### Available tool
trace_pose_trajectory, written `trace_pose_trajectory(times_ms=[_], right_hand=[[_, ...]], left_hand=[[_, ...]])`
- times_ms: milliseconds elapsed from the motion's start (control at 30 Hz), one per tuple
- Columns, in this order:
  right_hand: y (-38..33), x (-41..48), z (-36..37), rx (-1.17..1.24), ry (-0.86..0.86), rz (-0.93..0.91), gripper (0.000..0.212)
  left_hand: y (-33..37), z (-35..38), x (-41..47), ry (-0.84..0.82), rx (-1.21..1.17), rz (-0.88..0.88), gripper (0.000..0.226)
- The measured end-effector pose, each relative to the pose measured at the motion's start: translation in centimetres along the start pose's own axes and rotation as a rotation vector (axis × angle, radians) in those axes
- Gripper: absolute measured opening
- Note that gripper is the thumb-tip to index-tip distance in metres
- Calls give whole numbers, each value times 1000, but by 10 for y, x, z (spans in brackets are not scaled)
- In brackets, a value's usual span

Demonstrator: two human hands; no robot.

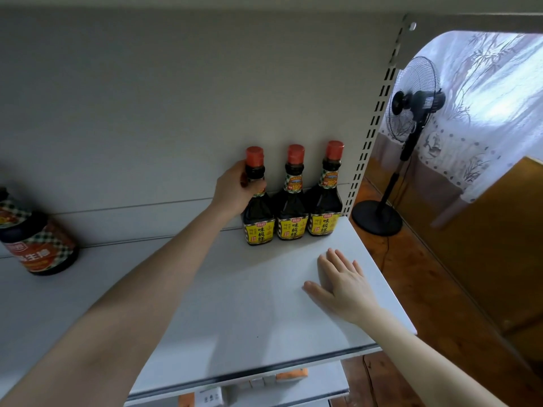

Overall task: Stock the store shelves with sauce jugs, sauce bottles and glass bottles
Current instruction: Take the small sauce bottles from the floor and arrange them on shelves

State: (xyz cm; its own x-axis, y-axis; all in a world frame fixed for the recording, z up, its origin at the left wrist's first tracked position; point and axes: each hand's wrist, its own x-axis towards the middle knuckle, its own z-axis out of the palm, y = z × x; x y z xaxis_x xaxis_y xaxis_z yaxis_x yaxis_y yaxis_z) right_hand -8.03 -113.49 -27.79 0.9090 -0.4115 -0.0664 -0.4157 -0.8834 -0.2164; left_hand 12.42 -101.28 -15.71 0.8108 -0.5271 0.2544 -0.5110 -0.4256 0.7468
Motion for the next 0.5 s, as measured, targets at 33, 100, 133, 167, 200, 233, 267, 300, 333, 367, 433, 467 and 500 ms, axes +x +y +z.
trace_pose_trajectory(times_ms=[33,100,133,167,200,233,267,300,333,367,433,467,500], right_hand=[[0,0,0,-4,-3,-3,107],[0,0,0,-8,-10,-9,108],[0,0,0,-7,-13,-11,109],[0,0,-1,-6,-14,-9,107],[0,0,-1,-5,-15,-7,105],[0,0,-1,-6,-12,-6,103],[-1,0,-1,-6,-9,-7,102],[-1,0,0,-6,-9,-8,102],[-1,0,0,-7,-12,-10,103],[0,-1,0,-6,-18,-11,103],[1,-1,0,2,-23,-16,104],[0,-1,0,5,-20,-18,100],[0,-1,0,9,-17,-17,93]], left_hand=[[-1,0,0,-4,0,3,34],[-1,-1,1,-21,-3,0,35],[-1,-1,1,-32,-8,-2,35],[-2,-1,1,-41,-12,-2,36],[-2,-1,2,-44,-13,-2,36],[-3,-1,1,-41,-11,-1,36],[-3,-1,1,-36,-8,-1,36],[-3,0,1,-35,-7,-1,36],[-2,1,0,-34,-10,-1,36],[-2,1,0,-35,-10,-1,36],[-3,3,0,-32,-2,0,36],[-3,3,0,-28,1,0,36],[-3,4,-1,-24,1,-2,36]])
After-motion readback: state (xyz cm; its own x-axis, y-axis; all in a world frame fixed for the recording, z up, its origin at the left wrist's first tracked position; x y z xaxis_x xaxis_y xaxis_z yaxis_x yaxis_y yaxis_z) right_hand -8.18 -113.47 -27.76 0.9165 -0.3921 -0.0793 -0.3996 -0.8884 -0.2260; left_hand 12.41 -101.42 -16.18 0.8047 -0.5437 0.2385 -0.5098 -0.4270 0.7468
